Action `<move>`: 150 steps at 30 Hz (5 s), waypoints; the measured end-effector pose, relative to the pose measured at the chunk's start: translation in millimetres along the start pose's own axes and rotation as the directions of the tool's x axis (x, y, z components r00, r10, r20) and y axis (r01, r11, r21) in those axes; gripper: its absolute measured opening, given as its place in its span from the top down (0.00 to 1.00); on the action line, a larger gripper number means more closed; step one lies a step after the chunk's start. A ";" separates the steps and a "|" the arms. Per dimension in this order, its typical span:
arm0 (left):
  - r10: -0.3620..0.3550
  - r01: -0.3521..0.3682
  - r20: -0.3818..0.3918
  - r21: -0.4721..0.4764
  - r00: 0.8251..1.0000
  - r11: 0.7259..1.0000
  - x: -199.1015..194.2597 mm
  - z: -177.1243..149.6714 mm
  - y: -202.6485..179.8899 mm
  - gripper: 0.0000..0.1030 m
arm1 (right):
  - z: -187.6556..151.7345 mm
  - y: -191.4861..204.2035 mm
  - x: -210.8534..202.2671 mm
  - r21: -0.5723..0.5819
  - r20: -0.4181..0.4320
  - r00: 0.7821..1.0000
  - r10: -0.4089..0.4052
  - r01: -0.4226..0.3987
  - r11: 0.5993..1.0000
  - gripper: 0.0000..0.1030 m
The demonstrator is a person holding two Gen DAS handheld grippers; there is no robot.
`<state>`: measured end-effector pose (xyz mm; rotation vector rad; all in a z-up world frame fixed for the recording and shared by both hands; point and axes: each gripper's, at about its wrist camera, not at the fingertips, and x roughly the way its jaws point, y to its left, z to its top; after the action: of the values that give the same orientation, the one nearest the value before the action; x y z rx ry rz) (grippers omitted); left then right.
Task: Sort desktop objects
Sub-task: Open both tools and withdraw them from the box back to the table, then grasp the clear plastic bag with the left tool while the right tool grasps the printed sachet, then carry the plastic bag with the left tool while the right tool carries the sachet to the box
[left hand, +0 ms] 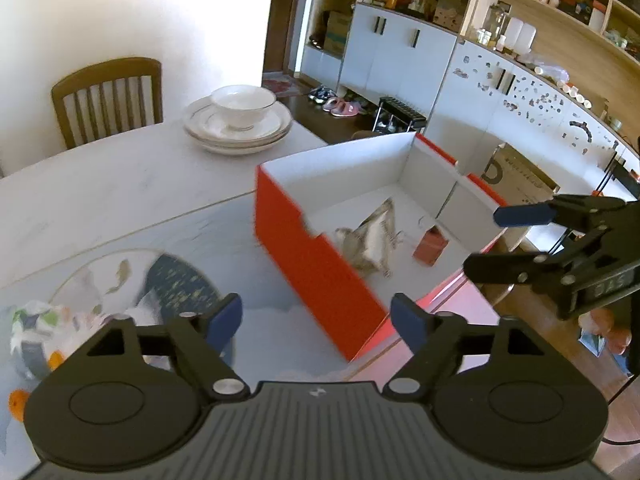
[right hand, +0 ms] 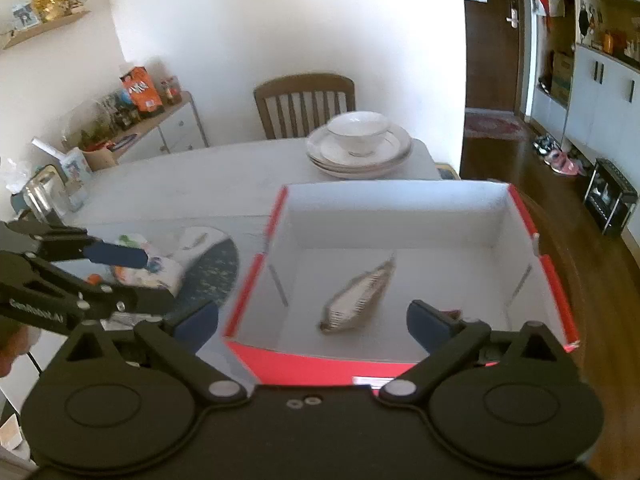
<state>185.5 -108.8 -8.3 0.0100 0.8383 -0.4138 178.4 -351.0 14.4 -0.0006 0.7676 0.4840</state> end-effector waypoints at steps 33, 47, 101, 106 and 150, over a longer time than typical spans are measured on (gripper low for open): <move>0.104 -0.109 -0.075 -0.064 0.992 0.992 -62.9 -133.7 164.1 0.00 | -41.5 176.3 73.1 0.015 -0.004 0.997 -0.077 0.077 0.997 0.00; 0.109 -0.105 -0.079 0.047 0.991 0.993 -60.4 -162.8 172.0 0.00 | -57.1 208.4 115.1 -0.010 -0.079 0.990 -0.113 0.112 0.994 0.01; 0.005 0.039 -0.184 0.236 0.983 0.971 -26.2 -186.4 133.4 0.23 | -71.8 175.0 142.4 0.028 -0.221 0.963 -0.156 0.166 0.986 0.03; -0.007 0.052 -0.190 0.237 0.982 0.970 -23.6 -185.5 130.3 0.23 | -69.4 173.8 149.8 0.166 -0.311 0.944 -0.108 0.166 0.972 0.03; 0.043 -0.013 -0.165 0.181 0.985 0.983 -27.8 -177.7 120.9 0.68 | -80.0 158.3 123.9 0.064 -0.372 0.916 -0.151 0.188 0.980 0.47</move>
<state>84.7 42.4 -126.2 0.2264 0.9637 -0.4657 134.7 -171.8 -98.8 -0.0669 1.1484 0.2807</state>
